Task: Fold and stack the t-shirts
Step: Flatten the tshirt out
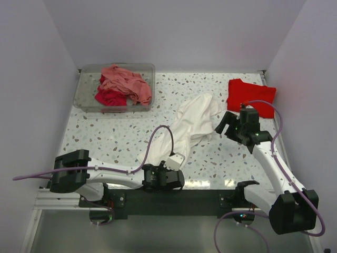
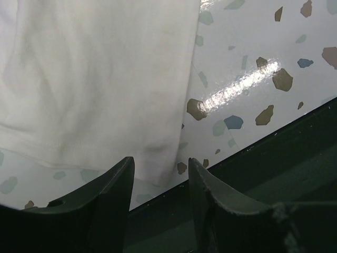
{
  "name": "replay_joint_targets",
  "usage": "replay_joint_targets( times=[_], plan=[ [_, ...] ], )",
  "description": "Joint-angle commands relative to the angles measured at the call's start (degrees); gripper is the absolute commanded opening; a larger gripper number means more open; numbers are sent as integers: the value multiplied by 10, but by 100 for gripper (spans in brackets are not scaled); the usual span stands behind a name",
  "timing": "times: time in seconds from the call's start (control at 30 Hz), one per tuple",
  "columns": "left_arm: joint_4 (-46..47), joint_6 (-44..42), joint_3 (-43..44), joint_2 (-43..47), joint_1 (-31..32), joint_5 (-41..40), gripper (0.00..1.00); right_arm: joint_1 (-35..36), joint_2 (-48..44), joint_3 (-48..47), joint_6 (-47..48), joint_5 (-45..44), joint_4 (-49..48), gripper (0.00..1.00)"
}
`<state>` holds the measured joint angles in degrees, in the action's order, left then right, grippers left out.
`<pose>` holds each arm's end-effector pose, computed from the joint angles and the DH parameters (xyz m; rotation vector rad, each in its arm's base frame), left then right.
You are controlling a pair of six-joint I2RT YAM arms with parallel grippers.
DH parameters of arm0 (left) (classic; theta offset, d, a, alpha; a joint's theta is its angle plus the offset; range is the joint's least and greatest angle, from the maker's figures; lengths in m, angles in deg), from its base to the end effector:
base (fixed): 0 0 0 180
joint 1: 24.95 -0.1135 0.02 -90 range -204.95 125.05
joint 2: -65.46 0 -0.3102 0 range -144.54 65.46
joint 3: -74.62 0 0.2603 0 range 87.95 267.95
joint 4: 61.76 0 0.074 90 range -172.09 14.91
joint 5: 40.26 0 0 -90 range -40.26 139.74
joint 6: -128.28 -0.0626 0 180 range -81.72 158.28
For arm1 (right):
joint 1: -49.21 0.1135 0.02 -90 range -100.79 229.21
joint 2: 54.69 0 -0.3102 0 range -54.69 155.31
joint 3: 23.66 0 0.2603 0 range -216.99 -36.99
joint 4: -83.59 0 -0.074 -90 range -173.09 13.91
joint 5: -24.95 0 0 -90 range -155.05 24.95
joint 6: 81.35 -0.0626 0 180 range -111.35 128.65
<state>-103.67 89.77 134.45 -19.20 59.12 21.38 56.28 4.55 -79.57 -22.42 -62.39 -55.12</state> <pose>0.0583 -0.2738 0.1945 0.5824 2.4612 -0.2399 0.2164 0.0298 0.2690 0.4724 2.3334 0.3774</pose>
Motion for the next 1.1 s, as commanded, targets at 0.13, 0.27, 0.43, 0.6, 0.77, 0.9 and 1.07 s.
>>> replay_joint_targets(
  times=[0.13,0.27,0.43,0.6,0.77,0.9,1.07],
  plan=[
    [17,12,-6,-7,11,5,45,1,1,1,-6,8,-19,86],
    [25,16,-18,-17,13,1,43,1,-1,3,-8,5,-19,87],
    [25,15,-18,-36,14,1,41,1,-4,4,-8,6,-16,87],
    [12,22,-17,-38,18,-10,29,1,-6,5,-8,6,-15,88],
    [0,26,-12,-40,18,-22,11,1,-4,8,-8,5,-16,88],
    [-64,47,7,-29,8,-73,3,1,-3,7,-6,2,-15,88],
    [-88,28,15,35,-71,-115,0,1,16,15,-7,7,-29,88]
  ],
)
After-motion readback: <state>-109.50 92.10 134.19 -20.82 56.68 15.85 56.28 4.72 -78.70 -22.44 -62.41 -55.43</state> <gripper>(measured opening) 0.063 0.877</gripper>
